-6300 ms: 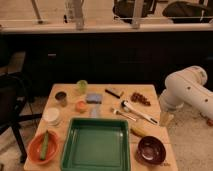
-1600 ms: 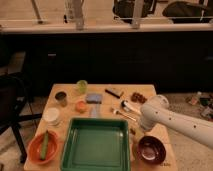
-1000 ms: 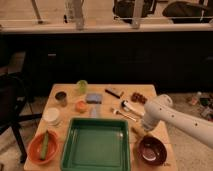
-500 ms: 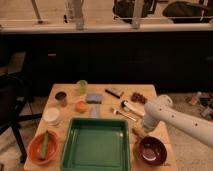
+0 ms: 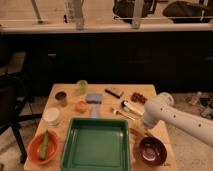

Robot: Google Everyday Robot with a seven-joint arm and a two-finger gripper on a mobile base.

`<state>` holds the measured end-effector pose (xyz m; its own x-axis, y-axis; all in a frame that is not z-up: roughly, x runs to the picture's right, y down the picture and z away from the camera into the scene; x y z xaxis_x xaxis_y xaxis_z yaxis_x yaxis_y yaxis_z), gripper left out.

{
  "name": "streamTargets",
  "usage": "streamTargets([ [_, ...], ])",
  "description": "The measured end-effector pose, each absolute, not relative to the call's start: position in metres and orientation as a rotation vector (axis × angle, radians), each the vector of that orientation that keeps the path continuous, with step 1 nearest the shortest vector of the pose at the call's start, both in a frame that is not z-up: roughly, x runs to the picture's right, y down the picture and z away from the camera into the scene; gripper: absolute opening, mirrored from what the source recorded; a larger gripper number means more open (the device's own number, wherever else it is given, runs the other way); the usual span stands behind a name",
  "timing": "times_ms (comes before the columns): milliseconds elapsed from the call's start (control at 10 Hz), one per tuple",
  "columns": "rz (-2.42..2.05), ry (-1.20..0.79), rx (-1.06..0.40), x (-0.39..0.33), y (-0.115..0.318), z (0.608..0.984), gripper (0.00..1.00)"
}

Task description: Place banana in tray

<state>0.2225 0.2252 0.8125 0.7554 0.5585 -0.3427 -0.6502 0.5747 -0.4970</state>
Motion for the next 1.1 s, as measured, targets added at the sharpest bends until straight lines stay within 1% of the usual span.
streamTargets([
  [500,0.741,0.146,-0.556,0.243,0.194,0.804,0.00],
  [800,0.701,0.101,-0.503,0.238,0.170,0.780,0.00],
  [1100,0.580,0.007,-0.491,0.204,0.160,0.754,0.00],
])
